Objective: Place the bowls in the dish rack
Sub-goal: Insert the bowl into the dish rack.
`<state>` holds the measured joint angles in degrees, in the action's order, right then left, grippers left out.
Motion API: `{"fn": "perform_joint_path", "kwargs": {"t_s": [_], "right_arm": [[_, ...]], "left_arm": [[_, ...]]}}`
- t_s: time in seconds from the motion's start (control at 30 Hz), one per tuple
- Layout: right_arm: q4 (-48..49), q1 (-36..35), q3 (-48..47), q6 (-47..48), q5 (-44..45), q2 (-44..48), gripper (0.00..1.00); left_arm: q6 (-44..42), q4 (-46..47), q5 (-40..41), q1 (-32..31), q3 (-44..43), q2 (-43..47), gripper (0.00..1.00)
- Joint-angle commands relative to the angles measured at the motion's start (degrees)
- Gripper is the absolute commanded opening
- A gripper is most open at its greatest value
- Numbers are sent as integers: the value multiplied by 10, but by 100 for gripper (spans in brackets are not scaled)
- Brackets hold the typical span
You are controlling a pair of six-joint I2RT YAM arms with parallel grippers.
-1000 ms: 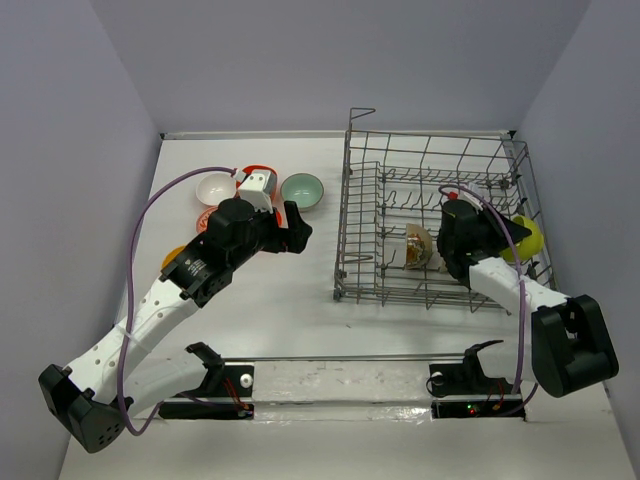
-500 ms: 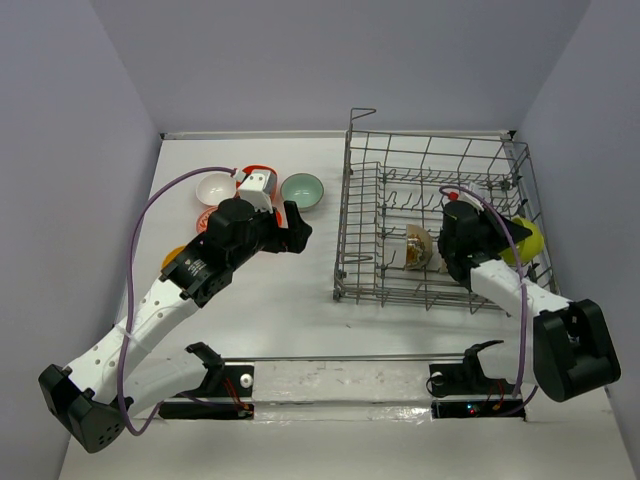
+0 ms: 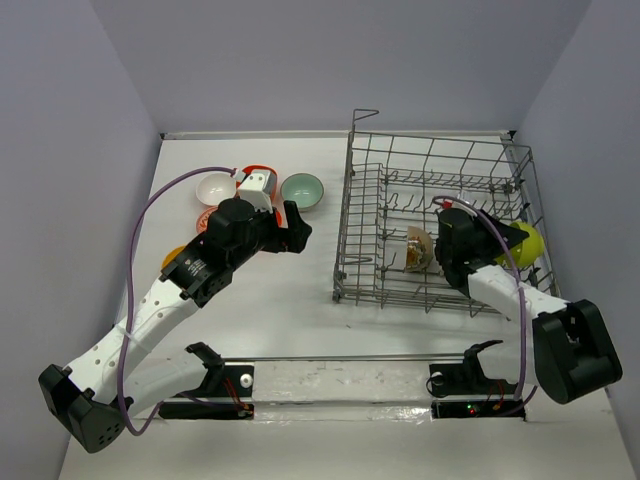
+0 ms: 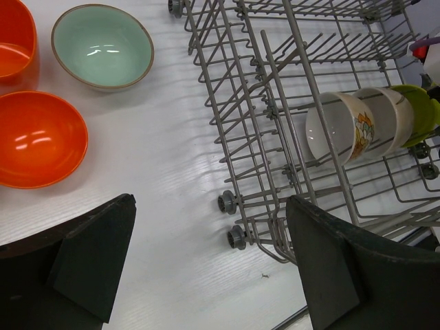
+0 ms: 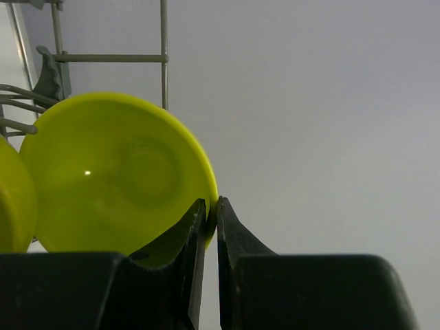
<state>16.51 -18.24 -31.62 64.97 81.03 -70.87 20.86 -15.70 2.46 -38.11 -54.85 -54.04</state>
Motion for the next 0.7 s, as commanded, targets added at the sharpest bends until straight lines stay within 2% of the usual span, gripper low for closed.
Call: {"fn": "perform_joint_path", "kwargs": {"t_s": [0.0, 0.53, 0.67], "right_arm": [[-41, -7, 24, 2, 3, -22, 1], [-83, -25, 10, -42, -6, -49, 1], [-89, -25, 0, -58, -4, -56, 8]], "left_arm": [[-6, 12, 3, 4, 2, 6, 99], [-6, 10, 8, 4, 3, 7, 99], [-6, 10, 8, 4, 3, 6, 99]]}}
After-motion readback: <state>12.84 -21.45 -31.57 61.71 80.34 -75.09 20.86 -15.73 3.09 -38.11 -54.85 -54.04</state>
